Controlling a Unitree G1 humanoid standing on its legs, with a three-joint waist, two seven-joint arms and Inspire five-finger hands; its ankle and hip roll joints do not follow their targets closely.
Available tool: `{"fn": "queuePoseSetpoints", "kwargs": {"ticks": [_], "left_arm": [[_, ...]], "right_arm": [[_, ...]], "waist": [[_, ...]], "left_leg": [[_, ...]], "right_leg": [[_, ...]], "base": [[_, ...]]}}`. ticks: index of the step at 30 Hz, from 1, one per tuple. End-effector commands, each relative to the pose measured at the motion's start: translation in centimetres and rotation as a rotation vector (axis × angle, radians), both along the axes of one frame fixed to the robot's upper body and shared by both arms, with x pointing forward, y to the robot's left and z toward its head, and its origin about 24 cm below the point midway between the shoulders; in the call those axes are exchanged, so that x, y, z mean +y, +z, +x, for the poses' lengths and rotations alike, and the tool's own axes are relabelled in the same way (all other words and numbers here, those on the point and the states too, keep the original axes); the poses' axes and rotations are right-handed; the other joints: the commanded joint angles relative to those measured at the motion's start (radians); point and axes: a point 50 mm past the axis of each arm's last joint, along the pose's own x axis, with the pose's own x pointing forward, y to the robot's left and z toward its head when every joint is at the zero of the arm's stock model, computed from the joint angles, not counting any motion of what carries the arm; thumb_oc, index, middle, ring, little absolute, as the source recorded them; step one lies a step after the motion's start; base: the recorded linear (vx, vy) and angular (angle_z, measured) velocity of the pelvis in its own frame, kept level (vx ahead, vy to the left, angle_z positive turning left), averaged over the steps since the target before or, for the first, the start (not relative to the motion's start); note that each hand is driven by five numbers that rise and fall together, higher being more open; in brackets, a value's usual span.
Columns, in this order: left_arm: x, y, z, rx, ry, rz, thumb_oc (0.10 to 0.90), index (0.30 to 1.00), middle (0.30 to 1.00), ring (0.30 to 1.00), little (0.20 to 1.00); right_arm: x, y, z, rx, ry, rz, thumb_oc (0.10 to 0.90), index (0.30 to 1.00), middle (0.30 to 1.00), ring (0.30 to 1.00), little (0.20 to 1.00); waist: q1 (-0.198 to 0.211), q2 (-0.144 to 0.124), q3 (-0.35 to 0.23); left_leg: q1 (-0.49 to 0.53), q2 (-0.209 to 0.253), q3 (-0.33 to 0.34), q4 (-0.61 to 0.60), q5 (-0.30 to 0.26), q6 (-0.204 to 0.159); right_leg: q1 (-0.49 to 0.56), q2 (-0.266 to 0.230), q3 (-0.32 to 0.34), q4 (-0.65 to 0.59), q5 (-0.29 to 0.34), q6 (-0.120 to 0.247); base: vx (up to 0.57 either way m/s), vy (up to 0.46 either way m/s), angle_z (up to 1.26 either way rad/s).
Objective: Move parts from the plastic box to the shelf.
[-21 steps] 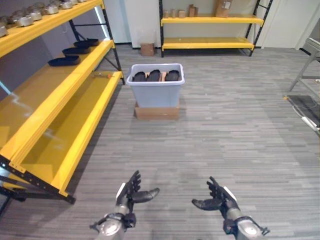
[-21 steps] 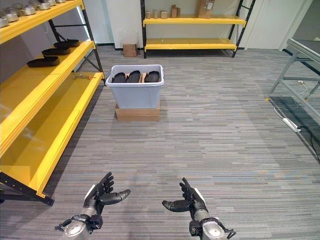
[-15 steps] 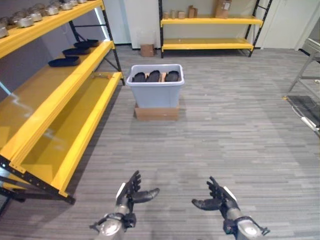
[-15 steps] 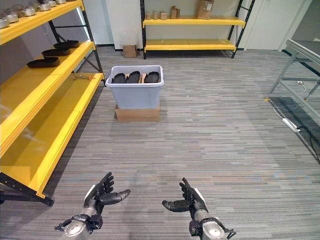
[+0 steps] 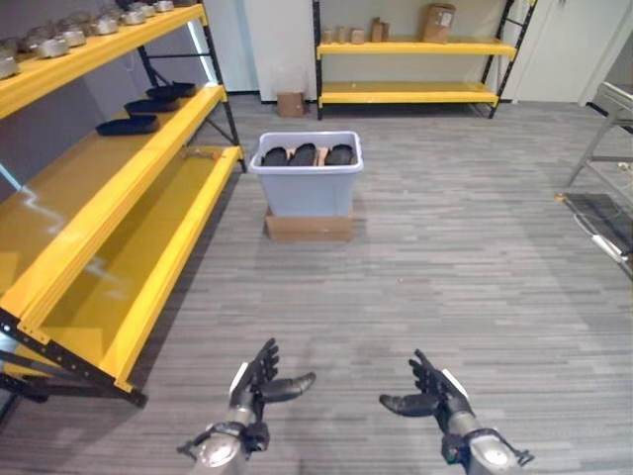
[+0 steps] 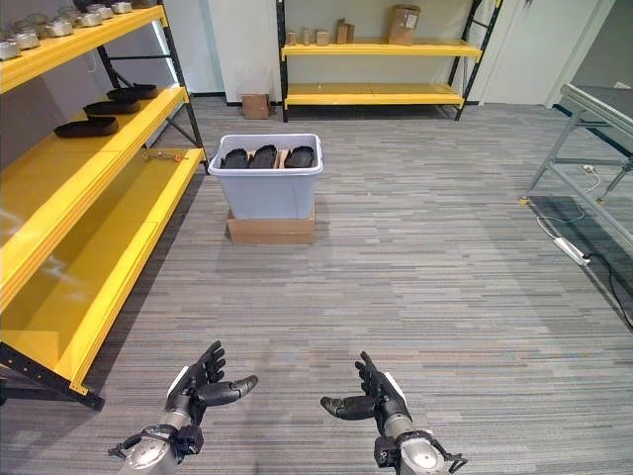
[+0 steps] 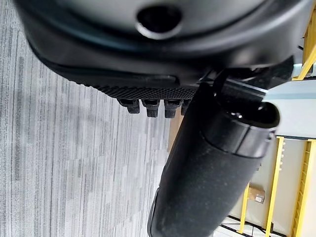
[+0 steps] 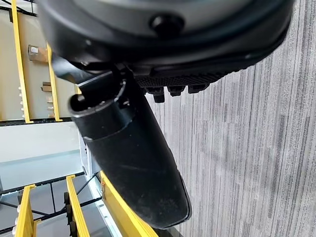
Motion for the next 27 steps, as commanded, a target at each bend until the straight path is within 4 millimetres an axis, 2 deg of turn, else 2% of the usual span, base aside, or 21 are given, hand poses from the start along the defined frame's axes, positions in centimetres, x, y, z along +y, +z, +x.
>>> {"fn": "queuePoseSetpoints", "kwargs": {"ticks": [1, 16, 20, 26, 27], "left_arm": [[0.6, 3.0, 3.4, -0.196, 0.015, -0.01, 0.9, 1.0, 1.0, 1.0, 1.0], [0.7, 3.1, 3.4, -0.196, 0.022, -0.016, 0.9, 1.0, 1.0, 1.0, 1.0], [0.9, 3.4, 3.8, -0.212, 0.024, -0.012, 0.9, 1.0, 1.0, 1.0, 1.0], [0.8, 5.1, 5.5, -0.285, 0.002, 0.005, 0.9, 1.0, 1.0, 1.0, 1.0], [0.8, 5.1, 5.5, -0.286, 0.002, 0.005, 0.9, 1.0, 1.0, 1.0, 1.0]], "right_arm": [[0.2, 3.5, 3.3, -0.222, 0.005, 0.03, 0.9, 1.0, 1.0, 1.0, 1.0], [0.0, 3.7, 3.5, -0.232, 0.004, 0.027, 0.9, 1.0, 1.0, 1.0, 1.0], [0.2, 4.2, 4.1, -0.251, 0.016, 0.028, 0.9, 1.0, 1.0, 1.0, 1.0], [0.2, 5.3, 5.4, -0.303, 0.026, 0.03, 0.9, 1.0, 1.0, 1.0, 1.0], [0.2, 5.3, 5.4, -0.304, 0.026, 0.03, 0.9, 1.0, 1.0, 1.0, 1.0]], "waist": [[0.021, -0.007, -0.017], [0.019, -0.012, -0.006], [0.025, -0.02, 0.019], [0.027, -0.033, 0.073], [0.026, -0.033, 0.072]], "left_leg": [[-0.009, 0.041, -0.02, -0.003, -0.022, -0.013], [-0.003, 0.044, -0.02, -0.003, -0.028, -0.008], [-0.005, 0.046, -0.016, 0.005, -0.017, 0.002], [-0.149, 0.045, -0.057, 0.233, -0.104, 0.014], [-0.153, 0.045, -0.058, 0.238, -0.107, 0.014]], "right_leg": [[-0.017, -0.054, -0.028, 0.003, -0.004, 0.046], [-0.012, -0.053, -0.031, 0.005, -0.008, 0.046], [-0.045, -0.056, -0.018, 0.073, -0.03, 0.042], [-0.149, -0.074, -0.018, 0.263, -0.096, 0.041], [-0.152, -0.075, -0.018, 0.267, -0.098, 0.041]], "base": [[0.0, 0.0, 0.0], [0.0, 0.0, 0.0], [-0.01, 0.004, -0.01], [-0.06, 0.036, -0.02], [0.0, 0.075, 0.19]]}}
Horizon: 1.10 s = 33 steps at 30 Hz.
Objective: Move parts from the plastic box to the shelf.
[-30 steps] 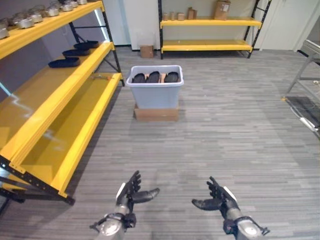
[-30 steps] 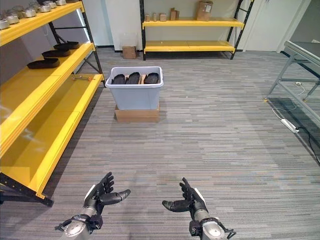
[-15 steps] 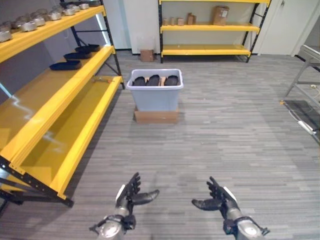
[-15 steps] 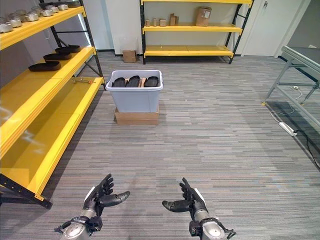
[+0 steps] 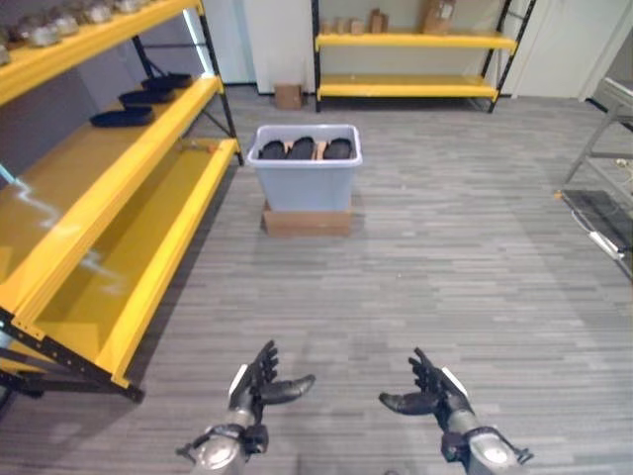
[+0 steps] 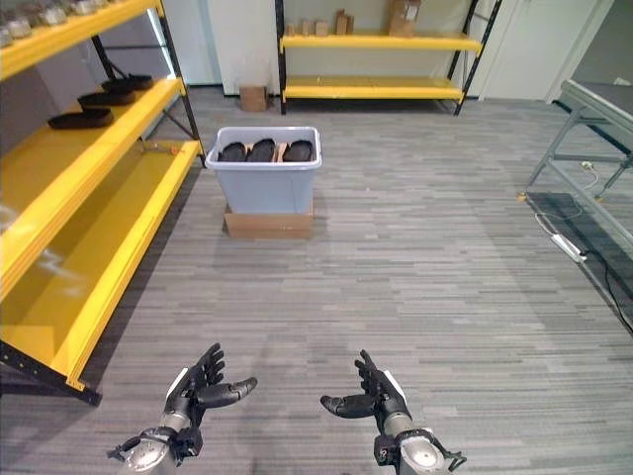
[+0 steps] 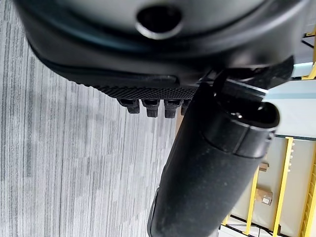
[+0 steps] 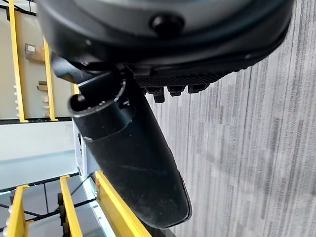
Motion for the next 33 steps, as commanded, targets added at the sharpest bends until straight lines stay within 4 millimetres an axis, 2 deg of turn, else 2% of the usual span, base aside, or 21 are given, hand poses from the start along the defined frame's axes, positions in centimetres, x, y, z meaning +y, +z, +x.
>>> {"fn": "queuePoseSetpoints", "kwargs": {"ticks": [1, 5, 6, 7, 8, 9, 10, 12, 13, 15, 16, 19, 21, 22, 23, 27, 29, 30, 31, 32, 33], "left_arm": [[0.9, 4.8, 4.5, -0.267, 0.006, 0.008, 0.9, 1.0, 1.0, 1.0, 1.0], [0.7, 5.1, 4.7, -0.274, -0.009, 0.01, 0.9, 1.0, 1.0, 1.0, 1.0], [0.7, 5.2, 4.8, -0.274, -0.017, 0.014, 0.9, 1.0, 1.0, 1.0, 1.0], [0.5, 5.2, 4.8, -0.276, -0.027, 0.02, 0.9, 1.0, 1.0, 1.0, 1.0], [0.5, 5.2, 4.8, -0.276, -0.027, 0.02, 0.9, 1.0, 1.0, 1.0, 1.0], [0.3, 5.3, 4.9, -0.282, -0.032, 0.026, 0.9, 1.0, 1.0, 1.0, 1.0], [0.2, 5.5, 5.0, -0.29, -0.041, 0.033, 0.9, 1.0, 1.0, 1.0, 1.0], [0.3, 5.7, 5.1, -0.298, -0.05, 0.049, 0.9, 1.0, 1.0, 1.0, 1.0], [0.3, 5.7, 5.0, -0.298, -0.052, 0.053, 0.9, 1.0, 1.0, 1.0, 1.0], [0.1, 5.8, 5.2, -0.31, -0.056, 0.034, 0.9, 1.0, 1.0, 1.0, 1.0], [0.1, 5.8, 5.2, -0.311, -0.055, 0.033, 0.9, 1.0, 1.0, 1.0, 1.0], [-0.2, 5.7, 5.5, -0.31, -0.048, 0.015, 0.9, 1.0, 1.0, 1.0, 1.0], [-0.4, 5.7, 5.6, -0.314, -0.044, 0.008, 0.9, 1.0, 1.0, 1.0, 1.0], [-0.7, 5.7, 5.8, -0.312, -0.039, -0.004, 0.9, 1.0, 1.0, 1.0, 1.0], [-0.7, 5.6, 5.7, -0.312, -0.039, -0.004, 0.9, 1.0, 1.0, 1.0, 1.0], [-1.3, 5.7, 5.8, -0.318, -0.051, -0.024, 0.9, 1.0, 1.0, 1.0, 1.0], [-1.3, 5.8, 5.8, -0.322, -0.054, -0.023, 0.9, 1.0, 1.0, 1.0, 1.0], [-1.3, 5.9, 5.7, -0.324, -0.054, -0.031, 0.9, 1.0, 1.0, 1.0, 1.0], [-1.3, 5.8, 5.7, -0.322, -0.055, -0.031, 0.9, 1.0, 1.0, 1.0, 1.0], [-1.2, 5.7, 5.6, -0.318, -0.044, -0.035, 0.9, 1.0, 1.0, 1.0, 1.0], [-1.0, 5.6, 5.5, -0.313, -0.025, -0.05, 0.9, 1.0, 1.0, 1.0, 1.0]], "right_arm": [[0.2, 4.8, 4.3, -0.277, 0.012, 0.04, 0.9, 1.0, 1.0, 1.0, 1.0], [0.0, 5.3, 4.6, -0.3, -0.015, 0.057, 0.9, 1.0, 1.0, 1.0, 1.0], [0.0, 5.5, 4.5, -0.309, -0.021, 0.062, 0.9, 1.0, 1.0, 1.0, 1.0], [0.0, 5.4, 4.2, -0.305, -0.027, 0.069, 0.9, 1.0, 1.0, 1.0, 1.0], [0.0, 5.4, 4.3, -0.305, -0.027, 0.069, 0.9, 1.0, 1.0, 1.0, 1.0], [0.2, 5.3, 3.9, -0.302, -0.034, 0.082, 0.9, 1.0, 1.0, 1.0, 1.0], [0.2, 5.3, 3.9, -0.306, -0.032, 0.082, 0.9, 1.0, 1.0, 1.0, 1.0], [0.3, 5.3, 3.9, -0.306, -0.031, 0.082, 0.9, 1.0, 1.0, 1.0, 1.0], [0.3, 5.3, 3.9, -0.304, -0.031, 0.08, 0.9, 1.0, 1.0, 1.0, 1.0], [0.2, 5.7, 4.3, -0.324, -0.014, 0.059, 0.9, 1.0, 1.0, 1.0, 1.0], [0.2, 5.7, 4.4, -0.324, -0.014, 0.059, 0.9, 1.0, 1.0, 1.0, 1.0], [-0.1, 5.9, 4.7, -0.332, -0.017, 0.042, 0.9, 1.0, 1.0, 1.0, 1.0], [0.0, 5.9, 4.7, -0.333, -0.01, 0.034, 0.9, 1.0, 1.0, 1.0, 1.0], [-0.1, 6.0, 4.6, -0.332, -0.005, 0.031, 0.9, 1.0, 1.0, 1.0, 1.0], [-0.1, 6.0, 4.6, -0.332, -0.005, 0.031, 0.9, 1.0, 1.0, 1.0, 1.0], [-0.7, 5.6, 3.9, -0.313, -0.016, 0.028, 0.9, 1.0, 1.0, 1.0, 1.0], [-0.8, 5.7, 3.9, -0.316, -0.014, 0.023, 0.9, 1.0, 1.0, 1.0, 1.0], [-1.0, 5.6, 3.7, -0.31, -0.022, 0.026, 0.9, 1.0, 1.0, 1.0, 1.0], [-1.1, 5.5, 3.6, -0.304, -0.024, 0.024, 0.9, 1.0, 1.0, 1.0, 1.0], [-1.2, 5.5, 3.6, -0.302, -0.02, 0.022, 0.9, 1.0, 1.0, 1.0, 1.0], [-1.1, 5.4, 3.6, -0.299, -0.02, 0.027, 0.9, 1.0, 1.0, 1.0, 1.0]], "waist": [[0.02, -0.012, 0.057], [0.019, -0.008, 0.073], [0.015, -0.008, 0.078], [0.011, -0.007, 0.085], [0.011, -0.007, 0.082], [-0.001, 0.0, 0.101], [-0.008, 0.008, 0.111], [-0.01, 0.024, 0.126], [-0.008, 0.026, 0.128], [-0.022, 0.018, 0.153], [-0.022, 0.019, 0.155], [-0.036, 0.009, 0.173], [-0.048, 0.006, 0.173], [-0.06, 0.009, 0.167], [-0.06, 0.01, 0.168], [-0.075, 0.019, 0.121], [-0.077, 0.022, 0.113], [-0.081, 0.033, 0.095], [-0.084, 0.036, 0.089], [-0.084, 0.037, 0.082], [-0.078, 0.037, 0.071]], "left_leg": [[-0.067, 0.039, -0.065, 0.213, -0.129, 0.006], [-0.102, 0.011, -0.086, 0.303, -0.194, 0.04], [-0.102, -0.009, -0.094, 0.318, -0.213, 0.059], [-0.101, -0.029, -0.102, 0.322, -0.22, 0.072], [-0.104, -0.03, -0.101, 0.32, -0.218, 0.072], [-0.098, -0.059, -0.115, 0.326, -0.227, 0.095], [-0.089, -0.067, -0.117, 0.325, -0.23, 0.104], [-0.067, -0.078, -0.104, 0.318, -0.236, 0.122], [-0.051, -0.089, -0.088, 0.315, -0.252, 0.131], [-0.019, -0.126, -0.071, 0.312, -0.282, 0.139], [-0.017, -0.124, -0.072, 0.313, -0.283, 0.138], [0.031, -0.157, -0.064, 0.309, -0.321, 0.134], [0.068, -0.168, -0.066, 0.296, -0.337, 0.127], [0.099, -0.164, -0.069, 0.275, -0.342, 0.112], [0.1, -0.162, -0.07, 0.274, -0.342, 0.112], [0.143, -0.111, -0.088, 0.251, -0.343, 0.074], [0.152, -0.096, -0.089, 0.249, -0.338, 0.066], [0.19, -0.061, -0.092, 0.229, -0.322, 0.049], [0.204, -0.047, -0.095, 0.219, -0.306, 0.041], [0.207, -0.034, -0.095, 0.219, -0.272, 0.031], [0.196, -0.014, -0.091, 0.249, -0.205, 0.007]], "right_leg": [[-0.064, -0.076, -0.026, 0.235, -0.105, 0.041], [-0.106, -0.106, -0.015, 0.359, -0.126, 0.055], [-0.126, -0.123, 0.002, 0.428, -0.09, 0.064], [-0.149, -0.138, 0.021, 0.485, -0.021, 0.067], [-0.152, -0.138, 0.021, 0.483, -0.018, 0.067], [-0.213, -0.147, 0.07, 0.597, 0.103, 0.063], [-0.245, -0.142, 0.096, 0.647, 0.133, 0.057], [-0.315, -0.142, 0.093, 0.712, 0.138, 0.05], [-0.335, -0.162, 0.072, 0.703, 0.135, 0.051], [-0.388, -0.118, 0.033, 0.575, 0.104, 0.053], [-0.384, -0.117, 0.031, 0.574, 0.103, 0.052], [-0.402, -0.099, -0.031, 0.365, 0.113, 0.063], [-0.414, -0.09, -0.043, 0.275, 0.136, 0.07], [-0.423, -0.064, -0.04, 0.261, 0.144, 0.069], [-0.422, -0.063, -0.041, 0.261, 0.143, 0.068], [-0.387, -0.008, -0.052, 0.272, 0.087, 0.027], [-0.395, -0.001, -0.06, 0.293, 0.07, 0.02], [-0.398, 0.016, -0.072, 0.337, 0.029, 0.007], [-0.392, 0.031, -0.07, 0.346, 0.014, -0.002], [-0.383, 0.05, -0.069, 0.346, 0.001, -0.011], [-0.362, 0.075, -0.076, 0.334, -0.009, -0.024]], "base": [[0.02, 0.093, 0.2], [0.04, 0.144, 0.12], [0.05, 0.195, 0.14], [0.03, 0.136, 0.29], [0.01, 0.202, 0.46], [0.02, 0.22, 0.41], [0.03, 0.295, 0.34], [0.07, 0.219, 0.19], [0.13, 0.187, -0.04], [0.17, 0.133, -0.51], [0.14, 0.065, -0.62], [0.2, 0.022, -0.15], [0.3, -0.019, 0.08], [0.27, -0.038, 0.22], [0.26, -0.077, 0.39], [0.27, -0.131, 0.42], [0.25, -0.126, 0.23], [0.3, -0.153, 0.13], [0.39, -0.221, 0.16], [0.28, -0.201, 0.14], [0.26, -0.211, 0.11]]}}
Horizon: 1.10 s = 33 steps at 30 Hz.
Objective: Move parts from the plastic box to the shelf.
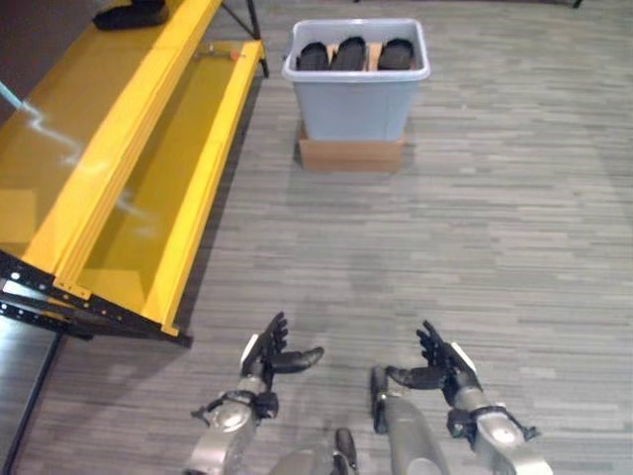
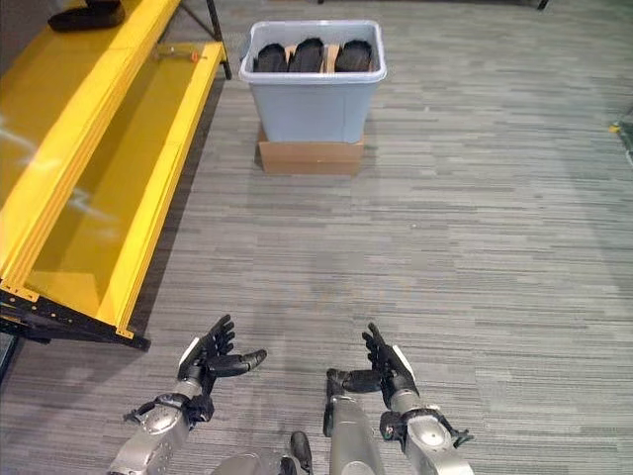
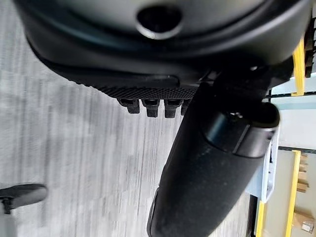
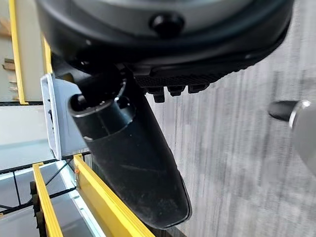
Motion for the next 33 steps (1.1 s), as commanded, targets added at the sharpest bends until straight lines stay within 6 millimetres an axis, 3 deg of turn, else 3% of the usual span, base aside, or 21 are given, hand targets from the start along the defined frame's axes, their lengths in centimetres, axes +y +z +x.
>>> {"fn": "queuePoseSetpoints", "kwargs": {"ticks": [1, 2, 5, 6, 7, 9, 10, 11, 12, 14, 15, 18, 25, 27, 28, 29, 30, 33], "left_arm": [[-0.1, 4.2, 1.8, -0.235, 0.01, -0.073, 0.9, 1.0, 1.0, 1.0, 1.0], [-0.1, 4.2, 1.8, -0.235, 0.01, -0.072, 0.9, 1.0, 1.0, 1.0, 1.0], [0.4, 4.0, 1.3, -0.225, 0.012, -0.069, 0.9, 1.0, 1.0, 1.0, 1.0], [0.3, 4.0, 1.2, -0.223, 0.008, -0.068, 0.9, 1.0, 1.0, 1.0, 1.0], [0.4, 3.9, 1.2, -0.216, 0.008, -0.067, 0.9, 1.0, 1.0, 1.0, 1.0], [0.5, 3.9, 1.1, -0.212, 0.009, -0.061, 0.9, 1.0, 1.0, 1.0, 1.0], [0.7, 3.8, 1.0, -0.209, 0.014, -0.057, 0.9, 1.0, 1.0, 1.0, 1.0], [0.7, 3.7, 1.0, -0.206, 0.015, -0.051, 0.9, 1.0, 1.0, 1.0, 1.0], [0.8, 3.6, 0.9, -0.201, 0.015, -0.039, 0.9, 1.0, 1.0, 1.0, 1.0], [1.0, 3.6, 0.9, -0.204, 0.012, -0.03, 0.9, 1.0, 1.0, 1.0, 1.0], [1.1, 3.6, 0.8, -0.201, 0.012, -0.029, 0.9, 1.0, 1.0, 1.0, 1.0], [1.4, 3.6, 0.5, -0.201, 0.006, -0.013, 0.9, 1.0, 1.0, 1.0, 1.0], [1.5, 4.0, 0.7, -0.215, -0.014, 0.001, 0.9, 1.0, 1.0, 1.0, 1.0], [1.3, 4.2, 0.9, -0.222, -0.024, 0.013, 0.9, 1.0, 1.0, 1.0, 1.0], [1.3, 4.4, 1.1, -0.23, -0.025, 0.017, 0.9, 1.0, 1.0, 1.0, 1.0], [1.3, 4.4, 1.1, -0.23, -0.025, 0.017, 0.9, 1.0, 1.0, 1.0, 1.0], [1.4, 4.7, 1.4, -0.243, -0.024, 0.029, 0.9, 1.0, 1.0, 1.0, 1.0], [1.4, 4.8, 1.4, -0.242, -0.032, 0.043, 0.9, 1.0, 1.0, 1.0, 1.0]], "right_arm": [[0.1, 3.0, 1.9, -0.19, 0.01, 0.045, 0.9, 1.0, 1.0, 1.0, 1.0], [0.2, 3.0, 1.9, -0.19, 0.01, 0.045, 0.9, 1.0, 1.0, 1.0, 1.0], [-0.5, 3.5, 2.0, -0.209, 0.009, 0.016, 0.9, 1.0, 1.0, 1.0, 1.0], [-0.7, 3.3, 1.9, -0.203, -0.001, 0.013, 0.9, 1.0, 1.0, 1.0, 1.0], [-1.0, 3.2, 1.7, -0.194, -0.026, 0.021, 0.9, 1.0, 1.0, 1.0, 1.0], [-1.2, 3.1, 1.5, -0.19, -0.042, 0.02, 0.9, 1.0, 1.0, 1.0, 1.0], [-1.4, 2.9, 1.4, -0.183, -0.048, 0.015, 0.9, 1.0, 1.0, 1.0, 1.0], [-1.4, 2.8, 1.3, -0.18, -0.048, 0.008, 0.9, 1.0, 1.0, 1.0, 1.0], [-1.3, 2.6, 1.3, -0.171, -0.043, -0.001, 0.9, 1.0, 1.0, 1.0, 1.0], [-1.1, 2.6, 1.6, -0.174, -0.024, -0.008, 0.9, 1.0, 1.0, 1.0, 1.0], [-1.1, 2.6, 1.5, -0.169, -0.015, -0.01, 0.9, 1.0, 1.0, 1.0, 1.0], [-0.6, 2.0, 1.1, -0.142, 0.001, 0.008, 0.9, 1.0, 1.0, 1.0, 1.0], [0.1, 2.1, 1.1, -0.143, 0.026, 0.033, 0.9, 1.0, 1.0, 1.0, 1.0], [0.6, 2.0, 1.3, -0.145, 0.036, 0.042, 0.9, 1.0, 1.0, 1.0, 1.0], [0.8, 2.1, 1.5, -0.152, 0.044, 0.041, 0.9, 1.0, 1.0, 1.0, 1.0], [0.8, 2.2, 1.5, -0.152, 0.044, 0.04, 0.9, 1.0, 1.0, 1.0, 1.0], [1.2, 2.4, 1.7, -0.164, 0.057, 0.046, 0.9, 1.0, 1.0, 1.0, 1.0], [1.5, 2.2, 1.6, -0.156, 0.066, 0.045, 0.9, 1.0, 1.0, 1.0, 1.0]], "waist": [[0.018, -0.029, -0.122], [0.017, -0.032, -0.124], [0.054, -0.068, -0.109], [0.06, -0.074, -0.1], [0.071, -0.086, -0.08], [0.081, -0.103, -0.07], [0.091, -0.108, -0.056], [0.097, -0.105, -0.054], [0.115, -0.089, -0.048], [0.139, -0.071, -0.058], [0.141, -0.069, -0.065], [0.145, -0.075, -0.092], [0.141, -0.1, -0.124], [0.14, -0.104, -0.127], [0.138, -0.103, -0.122], [0.139, -0.101, -0.125], [0.129, -0.09, -0.104], [0.118, -0.069, -0.077]], "left_leg": [[0.124, 0.217, -0.028, 0.11, 0.139, -0.173], [0.121, 0.215, -0.029, 0.109, 0.142, -0.173], [-0.024, 0.239, -0.054, 0.392, 0.312, -0.187], [-0.062, 0.247, -0.051, 0.406, 0.307, -0.18], [-0.135, 0.255, -0.042, 0.392, 0.266, -0.161], [-0.226, 0.243, -0.038, 0.323, 0.213, -0.141], [-0.278, 0.253, -0.034, 0.22, 0.199, -0.142], [-0.306, 0.259, -0.043, 0.126, 0.253, -0.151], [-0.321, 0.266, -0.07, -0.016, 0.351, -0.171], [-0.346, 0.249, -0.126, -0.154, 0.433, -0.182], [-0.336, 0.243, -0.136, -0.16, 0.44, -0.183], [-0.313, 0.208, -0.166, -0.135, 0.415, -0.157], [-0.352, 0.138, -0.127, -0.008, 0.313, -0.117], [-0.336, 0.109, -0.12, 0.015, 0.263, -0.089], [-0.326, 0.1, -0.116, 0.015, 0.251, -0.078], [-0.329, 0.102, -0.116, 0.013, 0.253, -0.078], [-0.299, 0.093, -0.108, 0.013, 0.232, -0.061], [-0.236, 0.087, -0.089, 0.005, 0.201, -0.045]], "right_leg": [[0.068, 0.017, 0.032, -0.097, 0.01, 0.1], [0.067, 0.015, 0.033, -0.101, 0.013, 0.1], [0.169, 0.046, 0.031, -0.175, -0.024, 0.053], [0.182, 0.044, 0.033, -0.175, -0.034, 0.047], [0.211, 0.044, 0.042, -0.175, -0.057, 0.038], [0.236, 0.035, 0.05, -0.177, -0.077, 0.041], [0.258, 0.038, 0.06, -0.172, -0.099, 0.042], [0.272, 0.045, 0.063, -0.177, -0.104, 0.042], [0.309, 0.065, 0.074, -0.183, -0.123, 0.043], [0.362, 0.089, 0.099, -0.209, -0.146, 0.046], [0.377, 0.092, 0.111, -0.21, -0.154, 0.047], [0.424, 0.072, 0.153, -0.204, -0.181, 0.057], [0.462, 0.009, 0.18, -0.218, -0.188, 0.094], [0.418, -0.02, 0.187, -0.107, -0.14, 0.123], [0.38, -0.029, 0.195, -0.036, -0.078, 0.137], [0.376, -0.028, 0.195, -0.037, -0.076, 0.137], [0.306, -0.035, 0.187, 0.113, 0.013, 0.15], [0.221, -0.047, 0.157, 0.191, 0.023, 0.14]], "base": [[0.17, -0.144, 0.08], [0.13, -0.146, 0.05], [0.21, -0.227, -0.49], [0.25, -0.206, -0.3], [0.17, -0.106, -0.35], [0.2, -0.027, -0.08], [0.23, 0.056, 0.01], [0.33, 0.126, -0.26], [0.32, 0.132, -0.46], [0.44, 0.194, -0.53], [0.57, 0.273, -0.43], [0.39, 0.21, -0.91], [0.24, 0.161, -0.15], [0.21, 0.186, -0.01], [0.08, 0.103, -0.01], [0.12, 0.165, 0.04], [0.14, 0.17, 0.1], [0.18, 0.155, 0.1]]}}
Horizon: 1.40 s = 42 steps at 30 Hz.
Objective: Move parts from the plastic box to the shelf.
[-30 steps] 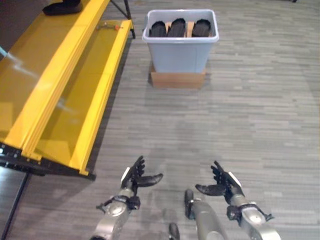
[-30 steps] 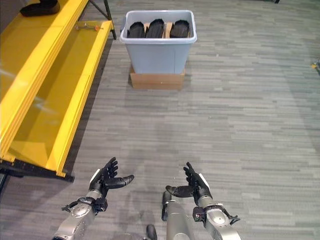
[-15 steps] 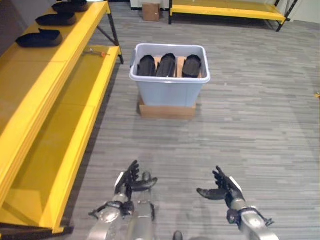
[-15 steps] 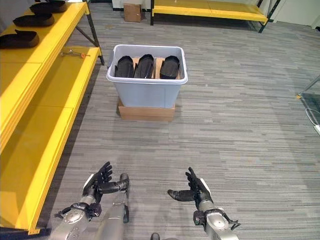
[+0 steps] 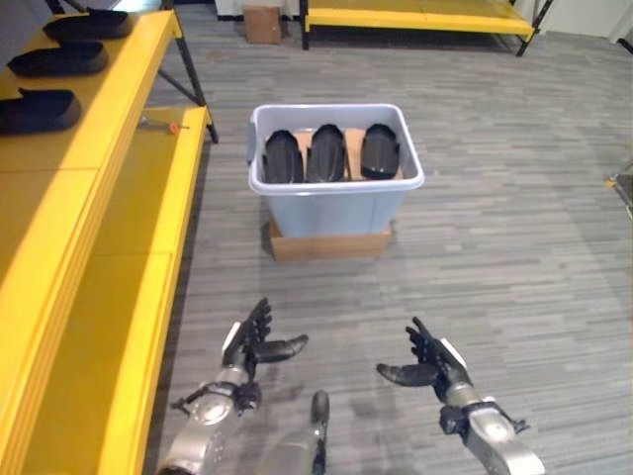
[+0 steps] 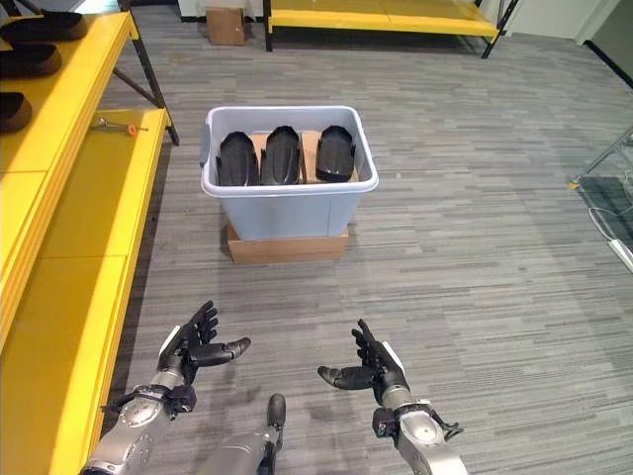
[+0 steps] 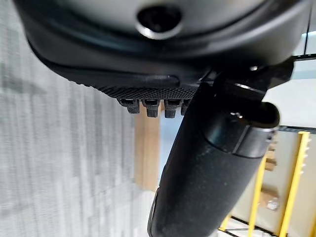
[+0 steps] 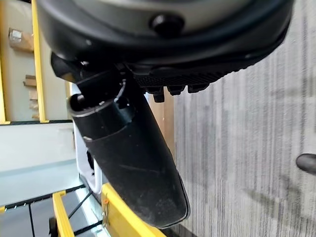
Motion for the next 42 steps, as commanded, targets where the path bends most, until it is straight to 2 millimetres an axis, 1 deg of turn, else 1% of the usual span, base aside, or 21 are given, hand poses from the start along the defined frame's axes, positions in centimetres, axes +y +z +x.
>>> {"fn": "queuePoseSetpoints", "kwargs": {"ticks": [1, 4, 5, 7, 8, 9, 13, 16, 17, 21, 24, 25, 27, 29, 30, 31, 34, 35, 37, 39, 42], "left_arm": [[-0.7, 2.7, 0.9, -0.165, -0.041, 0.003, 0.9, 1.0, 1.0, 1.0, 1.0], [-0.5, 2.7, 0.8, -0.165, -0.033, -0.003, 0.9, 1.0, 1.0, 1.0, 1.0], [-0.4, 2.7, 0.8, -0.165, -0.029, -0.012, 0.9, 1.0, 1.0, 1.0, 1.0], [-0.2, 2.6, 0.7, -0.166, -0.012, -0.012, 0.9, 1.0, 1.0, 1.0, 1.0], [-0.2, 2.6, 0.7, -0.166, -0.012, -0.012, 0.9, 1.0, 1.0, 1.0, 1.0], [-0.2, 2.6, 0.8, -0.171, -0.016, -0.009, 0.9, 1.0, 1.0, 1.0, 1.0], [-0.4, 1.9, 0.4, -0.144, -0.025, -0.011, 0.9, 1.0, 1.0, 1.0, 1.0], [-0.7, 1.7, 0.3, -0.135, -0.025, -0.026, 0.9, 1.0, 1.0, 1.0, 1.0], [-0.7, 1.5, 0.1, -0.129, -0.014, -0.037, 0.9, 1.0, 1.0, 1.0, 1.0], [-0.8, 1.3, 0.0, -0.119, 0.008, -0.061, 0.9, 1.0, 1.0, 1.0, 1.0], [-1.0, 1.3, 0.2, -0.116, 0.008, -0.075, 0.9, 1.0, 1.0, 1.0, 1.0], [-1.2, 1.3, 0.2, -0.115, 0.002, -0.08, 0.9, 1.0, 1.0, 1.0, 1.0], [-1.3, 1.2, 0.2, -0.106, -0.002, -0.081, 0.9, 1.0, 1.0, 1.0, 1.0], [-1.4, 1.3, 0.2, -0.107, -0.014, -0.08, 0.9, 1.0, 1.0, 1.0, 1.0], [-1.4, 1.3, 0.2, -0.107, -0.014, -0.079, 0.9, 1.0, 1.0, 1.0, 1.0], [-1.2, 1.4, 0.2, -0.105, -0.015, -0.071, 0.9, 1.0, 1.0, 1.0, 1.0], [-1.2, 1.3, 0.1, -0.103, -0.017, -0.064, 0.9, 1.0, 1.0, 1.0, 1.0], [-0.9, 1.2, -0.1, -0.097, -0.016, -0.043, 0.9, 1.0, 1.0, 1.0, 1.0], [-0.6, 1.0, -0.2, -0.087, -0.018, -0.023, 0.9, 1.0, 1.0, 1.0, 1.0], [-0.4, 0.9, -0.5, -0.084, -0.018, -0.028, 0.9, 1.0, 1.0, 1.0, 1.0], [-0.3, 1.3, -0.2, -0.1, -0.027, -0.017, 0.9, 1.0, 1.0, 1.0, 1.0]], "right_arm": [[-0.1, 2.5, 1.5, -0.15, 0.011, 0.006, 0.9, 1.0, 1.0, 1.0, 1.0], [-0.2, 2.5, 1.6, -0.15, 0.005, 0.009, 0.9, 1.0, 1.0, 1.0, 1.0], [-0.3, 2.4, 1.5, -0.147, -0.006, 0.013, 0.9, 1.0, 1.0, 1.0, 1.0], [-0.5, 2.7, 1.7, -0.16, 0.003, -0.009, 0.9, 1.0, 1.0, 1.0, 1.0], [-0.5, 2.7, 1.7, -0.16, 0.003, -0.009, 0.9, 1.0, 1.0, 1.0, 1.0], [-0.5, 2.8, 1.7, -0.164, 0.007, -0.019, 0.9, 1.0, 1.0, 1.0, 1.0], [-0.5, 2.4, 1.4, -0.142, 0.011, -0.011, 0.9, 1.0, 1.0, 1.0, 1.0], [-0.7, 2.4, 1.3, -0.14, 0.011, -0.008, 0.9, 1.0, 1.0, 1.0, 1.0], [-0.9, 2.6, 1.3, -0.148, 0.02, -0.022, 0.9, 1.0, 1.0, 1.0, 1.0], [-1.3, 2.9, 1.5, -0.16, 0.019, -0.047, 0.9, 1.0, 1.0, 1.0, 1.0], [-1.7, 3.1, 1.7, -0.17, 0.006, -0.053, 0.9, 1.0, 1.0, 1.0, 1.0], [-2.0, 3.3, 1.7, -0.177, -0.006, -0.054, 0.9, 1.0, 1.0, 1.0, 1.0], [-2.3, 3.3, 1.6, -0.174, -0.022, -0.058, 0.9, 1.0, 1.0, 1.0, 1.0], [-2.4, 3.2, 1.5, -0.171, -0.037, -0.059, 0.9, 1.0, 1.0, 1.0, 1.0], [-2.4, 3.2, 1.5, -0.171, -0.037, -0.058, 0.9, 1.0, 1.0, 1.0, 1.0], [-2.6, 3.3, 1.6, -0.178, -0.053, -0.062, 0.9, 1.0, 1.0, 1.0, 1.0], [-2.7, 3.3, 1.6, -0.178, -0.055, -0.068, 0.9, 1.0, 1.0, 1.0, 1.0], [-2.7, 3.2, 1.6, -0.174, -0.059, -0.08, 0.9, 1.0, 1.0, 1.0, 1.0], [-2.7, 2.9, 1.6, -0.166, -0.058, -0.083, 0.9, 1.0, 1.0, 1.0, 1.0], [-2.6, 2.5, 1.1, -0.143, -0.045, -0.079, 0.9, 1.0, 1.0, 1.0, 1.0], [-2.0, 2.2, 1.0, -0.133, -0.04, -0.056, 0.9, 1.0, 1.0, 1.0, 1.0]], "waist": [[0.003, 0.036, 0.003], [-0.004, 0.043, 0.021], [-0.006, 0.047, 0.026], [-0.024, 0.031, 0.037], [-0.025, 0.033, 0.038], [-0.033, 0.028, 0.037], [-0.037, 0.006, 0.008], [-0.04, 0.011, -0.014], [-0.038, 0.018, -0.032], [-0.032, 0.02, -0.046], [-0.021, 0.006, -0.029], [-0.01, -0.009, -0.005], [-0.003, -0.021, 0.012], [0.003, -0.024, 0.03], [0.002, -0.026, 0.028], [0.005, -0.03, 0.029], [0.012, -0.03, 0.028], [0.031, -0.013, 0.021], [0.049, -0.005, 0.014], [0.052, -0.006, 0.003], [0.047, -0.012, -0.021]], "left_leg": [[0.086, 0.096, 0.018, 0.099, -0.158, -0.062], [0.114, 0.098, 0.023, 0.095, -0.174, -0.063], [0.128, 0.104, 0.027, 0.091, -0.187, -0.068], [0.177, 0.1, 0.024, 0.08, -0.214, -0.089], [0.18, 0.102, 0.023, 0.079, -0.215, -0.089], [0.21, 0.102, 0.016, 0.07, -0.233, -0.101], [0.28, 0.11, -0.003, 0.057, -0.268, -0.119], [0.31, 0.135, -0.027, 0.052, -0.261, -0.132], [0.336, 0.165, -0.041, 0.042, -0.247, -0.144], [0.314, 0.212, -0.051, 0.109, -0.194, -0.179], [0.215, 0.228, -0.072, 0.315, -0.103, -0.199], [0.131, 0.231, -0.066, 0.474, -0.037, -0.206], [0.076, 0.242, -0.048, 0.551, -0.012, -0.201], [0.021, 0.241, -0.023, 0.498, -0.051, -0.194], [0.019, 0.238, -0.023, 0.495, -0.047, -0.193], [-0.029, 0.258, 0.014, 0.275, -0.108, -0.179], [-0.03, 0.269, 0.024, 0.191, -0.092, -0.18], [-0.067, 0.298, 0.009, 0.027, 0.032, -0.201], [-0.067, 0.311, 0.006, -0.098, 0.09, -0.215], [-0.036, 0.311, 0.013, -0.108, 0.084, -0.212], [-0.025, 0.273, 0.016, -0.078, 0.068, -0.194]], "right_leg": [[-0.096, 0.015, -0.046, -0.243, 0.317, 0.002], [-0.132, 0.006, -0.056, -0.314, 0.287, -0.008], [-0.155, -0.016, -0.065, -0.399, 0.286, -0.007], [-0.189, -0.07, -0.056, -0.665, 0.393, 0.037], [-0.184, -0.069, -0.059, -0.669, 0.395, 0.037], [-0.186, -0.095, -0.059, -0.762, 0.438, 0.055], [-0.154, -0.09, -0.049, -0.788, 0.476, 0.063], [-0.135, -0.065, -0.056, -0.78, 0.476, 0.053], [-0.124, -0.031, -0.08, -0.754, 0.449, 0.041], [-0.104, 0.013, -0.112, -0.731, 0.393, 0.011], [-0.074, 0.038, -0.127, -0.726, 0.349, -0.029], [-0.045, 0.043, -0.145, -0.722, 0.32, -0.059], [-0.021, 0.049, -0.159, -0.719, 0.293, -0.078], [0.0, 0.051, -0.166, -0.721, 0.275, -0.076], [-0.002, 0.048, -0.167, -0.722, 0.276, -0.076], [0.013, 0.041, -0.177, -0.737, 0.258, -0.058], [0.022, 0.041, -0.175, -0.739, 0.251, -0.054], [0.051, 0.063, -0.176, -0.755, 0.237, -0.053], [0.093, 0.069, -0.173, -0.768, 0.221, -0.047], [0.127, 0.059, -0.16, -0.757, 0.197, -0.033], [0.153, 0.022, -0.146, -0.752, 0.201, -0.016]], "base": [[0.16, 0.083, 0.06], [0.15, 0.021, -0.02], [0.2, -0.056, -0.01], [0.33, -0.124, 0.01], [0.34, -0.151, 0.03], [0.29, -0.128, 0.1], [0.31, -0.158, 0.1], [0.3, -0.185, 0.3], [0.3, -0.219, 0.17], [0.27, -0.233, 0.13], [0.16, -0.21, 0.16], [0.14, -0.218, 0.15], [0.13, -0.176, 0.16], [0.1, -0.067, 0.22], [0.23, 0.047, 0.44], [0.18, 0.052, 0.5], [0.19, 0.098, 0.24], [0.29, 0.163, -0.06], [0.32, 0.176, -0.03], [0.35, 0.233, -0.38], [0.34, 0.282, -0.29]]}}
